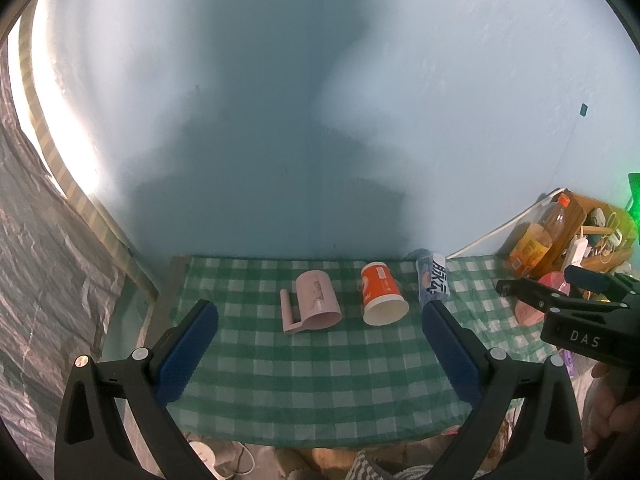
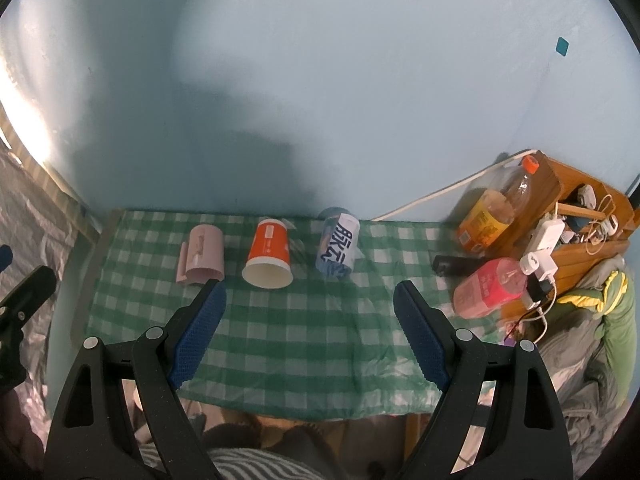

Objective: Flip cup upside down

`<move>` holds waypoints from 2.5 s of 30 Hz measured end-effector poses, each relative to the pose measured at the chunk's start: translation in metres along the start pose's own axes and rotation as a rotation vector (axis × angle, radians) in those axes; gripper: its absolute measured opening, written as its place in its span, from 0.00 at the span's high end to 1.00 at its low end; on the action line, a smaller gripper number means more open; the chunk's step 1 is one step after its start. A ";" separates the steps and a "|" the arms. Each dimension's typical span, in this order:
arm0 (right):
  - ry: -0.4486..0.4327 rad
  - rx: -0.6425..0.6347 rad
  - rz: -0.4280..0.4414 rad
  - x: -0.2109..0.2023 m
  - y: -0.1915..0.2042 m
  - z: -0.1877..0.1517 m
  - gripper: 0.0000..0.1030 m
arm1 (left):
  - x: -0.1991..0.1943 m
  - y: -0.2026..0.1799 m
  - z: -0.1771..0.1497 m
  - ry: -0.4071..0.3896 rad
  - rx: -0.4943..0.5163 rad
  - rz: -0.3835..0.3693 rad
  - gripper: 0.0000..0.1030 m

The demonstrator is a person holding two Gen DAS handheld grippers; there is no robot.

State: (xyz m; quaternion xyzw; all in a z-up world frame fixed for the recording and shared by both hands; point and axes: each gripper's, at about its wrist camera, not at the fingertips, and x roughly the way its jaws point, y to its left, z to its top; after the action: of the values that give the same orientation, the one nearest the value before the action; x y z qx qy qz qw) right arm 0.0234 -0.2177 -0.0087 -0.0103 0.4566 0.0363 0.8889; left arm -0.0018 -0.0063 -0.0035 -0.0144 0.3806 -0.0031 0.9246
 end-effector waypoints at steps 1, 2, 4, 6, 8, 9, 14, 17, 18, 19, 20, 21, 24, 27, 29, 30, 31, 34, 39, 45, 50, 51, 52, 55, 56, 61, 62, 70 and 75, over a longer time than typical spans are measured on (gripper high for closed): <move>0.006 0.001 0.001 0.002 0.000 0.001 0.17 | 0.001 0.000 -0.001 0.006 -0.002 -0.001 0.00; 0.010 0.001 0.003 0.002 -0.001 0.000 0.17 | 0.006 0.000 0.000 0.015 -0.004 -0.002 0.00; 0.023 0.001 0.010 0.009 -0.002 0.003 0.17 | 0.011 0.000 0.000 0.030 -0.006 -0.003 0.00; 0.052 0.003 0.029 0.021 -0.006 0.011 0.17 | 0.019 0.000 0.000 0.047 -0.007 -0.003 0.00; 0.079 0.014 0.041 0.035 -0.013 0.016 0.16 | 0.031 -0.001 0.004 0.068 0.003 -0.001 0.00; 0.100 0.011 0.048 0.044 -0.015 0.020 0.16 | 0.038 -0.003 0.005 0.078 0.012 0.005 0.00; 0.204 0.007 0.058 0.101 -0.029 0.036 0.16 | 0.080 -0.010 0.007 0.156 0.042 -0.001 0.00; 0.282 0.018 0.065 0.141 -0.042 0.047 0.16 | 0.108 -0.015 0.008 0.224 0.055 -0.013 0.00; 0.310 0.023 0.070 0.156 -0.046 0.051 0.16 | 0.115 -0.015 0.010 0.238 0.056 -0.011 0.00; 0.329 0.029 0.073 0.169 -0.050 0.055 0.16 | 0.125 -0.016 0.010 0.253 0.057 -0.018 0.00; 0.355 0.030 0.065 0.184 -0.052 0.059 0.16 | 0.134 -0.017 0.010 0.272 0.053 -0.028 0.00; 0.385 0.022 0.054 0.199 -0.053 0.061 0.16 | 0.143 -0.018 0.010 0.297 0.048 -0.030 0.00; 0.459 0.013 0.039 0.243 -0.057 0.068 0.16 | 0.171 -0.020 0.011 0.350 0.035 -0.042 0.00; 0.521 0.057 0.050 0.284 -0.064 0.072 0.16 | 0.198 -0.024 0.010 0.395 0.033 -0.038 0.00; 0.555 0.086 0.051 0.306 -0.068 0.072 0.16 | 0.211 -0.025 0.011 0.415 0.029 -0.031 0.00; 0.565 0.097 0.059 0.315 -0.070 0.072 0.16 | 0.218 -0.025 0.012 0.421 0.025 -0.034 0.00; 0.574 0.103 0.055 0.323 -0.071 0.072 0.16 | 0.224 -0.025 0.012 0.427 0.020 -0.033 0.00; 0.595 0.104 0.038 0.343 -0.071 0.072 0.16 | 0.240 -0.027 0.014 0.452 0.018 -0.036 0.00; 0.618 0.104 0.036 0.361 -0.071 0.070 0.16 | 0.271 -0.027 0.014 0.499 -0.008 -0.035 0.00; 0.635 0.094 0.031 0.372 -0.070 0.071 0.16 | 0.297 -0.034 0.013 0.542 -0.019 -0.017 0.00; 0.646 0.110 0.062 0.384 -0.070 0.066 0.23 | 0.307 -0.049 0.011 0.559 0.015 -0.028 0.00; 0.645 0.105 0.064 0.387 -0.070 0.063 0.27 | 0.308 -0.052 0.010 0.561 0.025 -0.030 0.00; 0.637 0.107 0.072 0.387 -0.069 0.062 0.29 | 0.309 -0.055 0.010 0.563 0.036 -0.028 0.00; 0.615 0.113 0.093 0.383 -0.069 0.057 0.30 | 0.309 -0.059 0.009 0.567 0.038 -0.033 0.00; 0.608 0.111 0.094 0.381 -0.069 0.057 0.30 | 0.308 -0.059 0.009 0.566 0.037 -0.035 0.00; 0.582 0.094 0.107 0.359 -0.065 0.050 0.31 | 0.302 -0.056 0.005 0.561 0.033 -0.040 0.00; 0.577 0.085 0.112 0.354 -0.063 0.049 0.31 | 0.301 -0.055 0.004 0.562 0.024 -0.044 0.00; 0.584 0.038 0.185 0.322 -0.043 0.029 0.31 | 0.284 -0.045 -0.012 0.571 0.017 -0.062 0.00; 0.594 0.020 0.243 0.299 -0.025 0.012 0.31 | 0.271 -0.028 -0.027 0.591 -0.026 -0.074 0.00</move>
State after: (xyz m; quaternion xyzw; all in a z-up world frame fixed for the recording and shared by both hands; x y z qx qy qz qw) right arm 0.2084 -0.2253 -0.2446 0.0430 0.6944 0.1332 0.7058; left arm 0.1719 -0.0396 -0.2122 -0.0386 0.6324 -0.0359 0.7729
